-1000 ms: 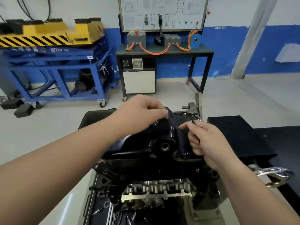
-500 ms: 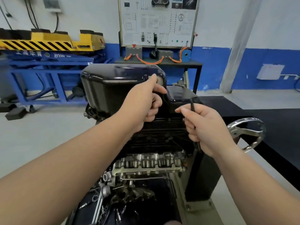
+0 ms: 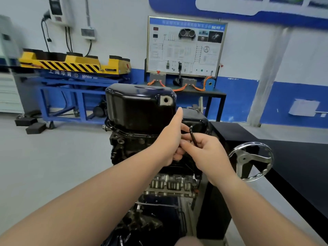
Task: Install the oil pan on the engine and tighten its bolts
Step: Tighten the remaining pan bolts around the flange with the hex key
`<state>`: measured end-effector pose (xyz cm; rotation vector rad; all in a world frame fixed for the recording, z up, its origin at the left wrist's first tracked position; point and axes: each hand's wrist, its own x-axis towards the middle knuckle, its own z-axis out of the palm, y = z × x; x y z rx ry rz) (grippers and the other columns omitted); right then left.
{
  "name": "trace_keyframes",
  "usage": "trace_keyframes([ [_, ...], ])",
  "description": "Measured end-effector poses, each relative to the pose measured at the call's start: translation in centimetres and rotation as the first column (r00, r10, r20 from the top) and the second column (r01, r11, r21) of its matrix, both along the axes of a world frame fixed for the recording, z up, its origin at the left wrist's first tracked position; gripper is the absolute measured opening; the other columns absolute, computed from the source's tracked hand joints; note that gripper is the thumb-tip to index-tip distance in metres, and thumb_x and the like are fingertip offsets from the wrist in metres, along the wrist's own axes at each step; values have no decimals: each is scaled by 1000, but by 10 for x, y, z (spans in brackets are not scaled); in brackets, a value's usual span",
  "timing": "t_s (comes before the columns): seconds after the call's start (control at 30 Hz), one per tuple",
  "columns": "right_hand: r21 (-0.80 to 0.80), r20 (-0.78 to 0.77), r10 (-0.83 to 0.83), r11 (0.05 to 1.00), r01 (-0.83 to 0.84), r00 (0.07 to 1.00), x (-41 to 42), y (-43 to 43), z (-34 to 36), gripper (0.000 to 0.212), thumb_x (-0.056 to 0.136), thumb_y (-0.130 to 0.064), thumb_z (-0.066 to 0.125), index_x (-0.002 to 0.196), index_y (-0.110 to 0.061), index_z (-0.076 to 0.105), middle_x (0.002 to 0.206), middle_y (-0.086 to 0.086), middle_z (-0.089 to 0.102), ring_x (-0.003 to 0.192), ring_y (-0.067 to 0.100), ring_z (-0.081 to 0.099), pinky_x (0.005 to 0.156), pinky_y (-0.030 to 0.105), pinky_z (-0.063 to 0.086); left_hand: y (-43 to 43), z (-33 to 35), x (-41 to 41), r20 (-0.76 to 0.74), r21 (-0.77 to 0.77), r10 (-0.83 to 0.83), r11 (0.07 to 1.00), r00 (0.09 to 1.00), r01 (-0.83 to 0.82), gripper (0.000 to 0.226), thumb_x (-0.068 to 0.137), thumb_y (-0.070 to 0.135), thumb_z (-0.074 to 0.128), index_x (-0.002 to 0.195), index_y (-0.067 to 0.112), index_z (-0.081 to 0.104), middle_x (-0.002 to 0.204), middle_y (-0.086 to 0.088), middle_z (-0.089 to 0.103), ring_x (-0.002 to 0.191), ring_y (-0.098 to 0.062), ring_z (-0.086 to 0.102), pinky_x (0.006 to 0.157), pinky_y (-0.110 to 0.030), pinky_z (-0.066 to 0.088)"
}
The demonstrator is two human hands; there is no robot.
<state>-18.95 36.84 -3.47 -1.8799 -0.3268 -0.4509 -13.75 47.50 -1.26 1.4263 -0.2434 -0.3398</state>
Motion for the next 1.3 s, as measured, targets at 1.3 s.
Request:
trace_keyframes([
  [1.3, -175, -223, -232, 965, 195, 947, 95, 2, -46, 20, 72, -22, 64, 77, -41, 63, 65, -11, 63, 61, 1, 57, 59, 15, 47, -25, -62, 100, -399, -197, 123, 956, 909, -216, 45, 93, 45, 43, 66, 10, 50, 40, 1, 43, 30, -11, 41, 35, -15, 36],
])
